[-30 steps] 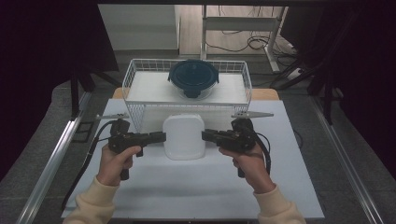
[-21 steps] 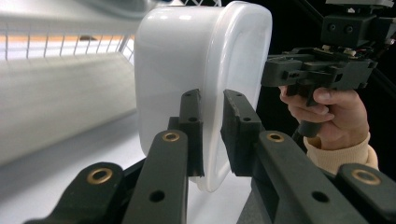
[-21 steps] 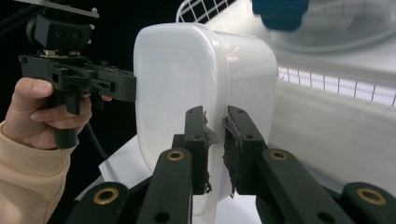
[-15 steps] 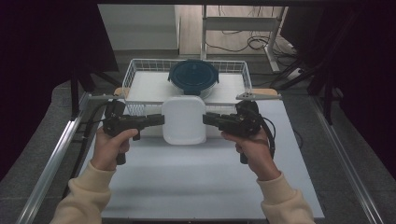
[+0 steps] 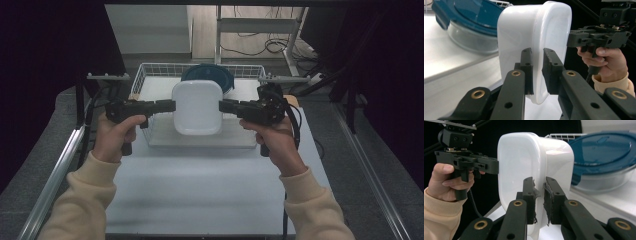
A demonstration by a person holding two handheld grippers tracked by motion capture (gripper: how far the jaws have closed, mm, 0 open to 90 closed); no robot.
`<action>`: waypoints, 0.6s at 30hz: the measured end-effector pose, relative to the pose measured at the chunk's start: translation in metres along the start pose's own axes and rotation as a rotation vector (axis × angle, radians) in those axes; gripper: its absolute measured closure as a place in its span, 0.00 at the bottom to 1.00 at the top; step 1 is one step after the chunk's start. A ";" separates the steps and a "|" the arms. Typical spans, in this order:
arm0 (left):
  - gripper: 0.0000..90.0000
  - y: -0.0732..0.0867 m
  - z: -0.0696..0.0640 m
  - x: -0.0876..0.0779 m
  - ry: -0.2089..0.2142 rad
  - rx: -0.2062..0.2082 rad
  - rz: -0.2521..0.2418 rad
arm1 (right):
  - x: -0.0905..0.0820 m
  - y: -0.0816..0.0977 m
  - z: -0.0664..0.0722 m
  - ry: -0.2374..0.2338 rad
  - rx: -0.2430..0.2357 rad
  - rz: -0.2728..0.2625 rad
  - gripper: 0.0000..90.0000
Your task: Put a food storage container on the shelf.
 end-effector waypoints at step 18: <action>0.89 -0.059 0.009 0.013 -0.009 0.003 0.004 | 0.004 -0.055 -0.023 0.008 0.019 -0.005 0.88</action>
Point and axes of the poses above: each handheld gripper's, and its own axes: x roughly forward along the jaws, y roughly out of its underside, z roughly to its left, the point moved 4 cm from there along x, roughly forward along the jaws, and after that the axes turned 1 degree about -x, right-handed, at the moved point
